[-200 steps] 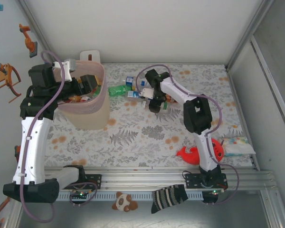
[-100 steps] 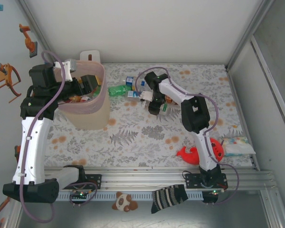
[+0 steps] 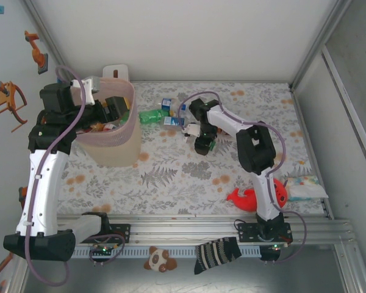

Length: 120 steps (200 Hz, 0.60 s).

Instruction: Put the plastic bottles in the bin

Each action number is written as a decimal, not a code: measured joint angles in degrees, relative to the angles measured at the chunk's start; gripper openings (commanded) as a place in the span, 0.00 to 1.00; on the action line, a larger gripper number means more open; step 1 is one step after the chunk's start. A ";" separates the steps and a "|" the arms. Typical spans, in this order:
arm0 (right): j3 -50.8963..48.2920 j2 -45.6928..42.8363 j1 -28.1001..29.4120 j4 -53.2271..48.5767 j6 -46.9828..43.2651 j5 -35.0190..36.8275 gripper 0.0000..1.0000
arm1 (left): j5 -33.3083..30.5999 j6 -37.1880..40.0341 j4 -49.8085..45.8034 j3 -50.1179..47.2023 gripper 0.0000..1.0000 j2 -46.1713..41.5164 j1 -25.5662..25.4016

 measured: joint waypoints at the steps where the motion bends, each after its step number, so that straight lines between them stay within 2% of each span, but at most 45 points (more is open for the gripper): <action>1: -0.07 -0.09 0.00 0.00 0.04 -0.02 0.75 | 0.00 0.00 0.02 0.00 0.76 0.00 -0.02; 52: -7.54 -6.01 0.00 1.75 2.71 0.46 0.75 | 0.00 -0.22 0.98 -1.01 0.76 0.02 -0.33; 120: -13.22 -6.91 0.00 5.11 4.26 1.81 0.75 | 0.00 -0.66 1.84 -1.53 0.76 0.02 -0.57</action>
